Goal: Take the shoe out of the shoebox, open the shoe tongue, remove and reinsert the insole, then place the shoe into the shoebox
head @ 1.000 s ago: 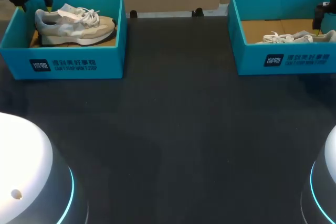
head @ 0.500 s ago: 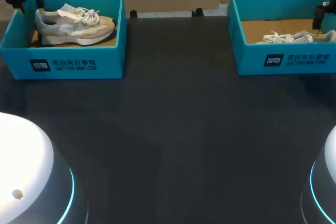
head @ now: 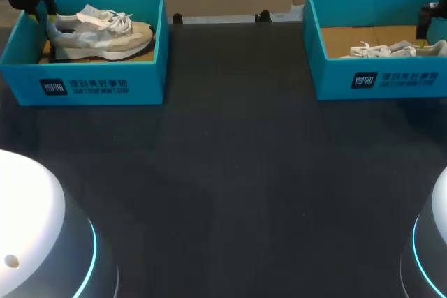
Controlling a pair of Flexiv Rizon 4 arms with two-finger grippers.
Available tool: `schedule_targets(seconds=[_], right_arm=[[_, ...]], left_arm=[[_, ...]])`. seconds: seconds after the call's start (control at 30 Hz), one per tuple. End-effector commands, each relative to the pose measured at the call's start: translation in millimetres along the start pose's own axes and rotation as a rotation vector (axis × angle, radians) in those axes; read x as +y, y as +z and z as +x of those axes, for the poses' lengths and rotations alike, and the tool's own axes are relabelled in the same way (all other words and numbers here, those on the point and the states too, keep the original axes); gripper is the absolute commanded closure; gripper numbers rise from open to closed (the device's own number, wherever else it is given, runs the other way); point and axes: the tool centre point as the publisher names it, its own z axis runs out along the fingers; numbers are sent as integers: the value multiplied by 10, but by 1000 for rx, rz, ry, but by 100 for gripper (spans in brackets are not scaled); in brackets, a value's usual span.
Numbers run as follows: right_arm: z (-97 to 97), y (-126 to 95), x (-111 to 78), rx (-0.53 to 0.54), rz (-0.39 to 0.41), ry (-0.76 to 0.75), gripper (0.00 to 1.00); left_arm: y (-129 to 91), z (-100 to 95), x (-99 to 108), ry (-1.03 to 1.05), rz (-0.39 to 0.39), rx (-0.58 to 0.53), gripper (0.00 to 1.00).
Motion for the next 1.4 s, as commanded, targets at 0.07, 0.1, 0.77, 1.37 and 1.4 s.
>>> schedule_targets(seconds=[0.07,0.1,0.77,1.37,1.4], right_arm=[[2,2,-1,0,0,0,0],[2,2,-1,0,0,0,0],[2,2,-1,0,0,0,0],[2,2,-1,0,0,0,0],[2,2,-1,0,0,0,0]], left_arm=[[151,-5,181,25,28,4,57],[162,-7,183,27,29,5,55],[415,55,155,56,74,-6,40],[531,55,88,60,105,-5,100],[510,61,85,64,103,-7,100]])
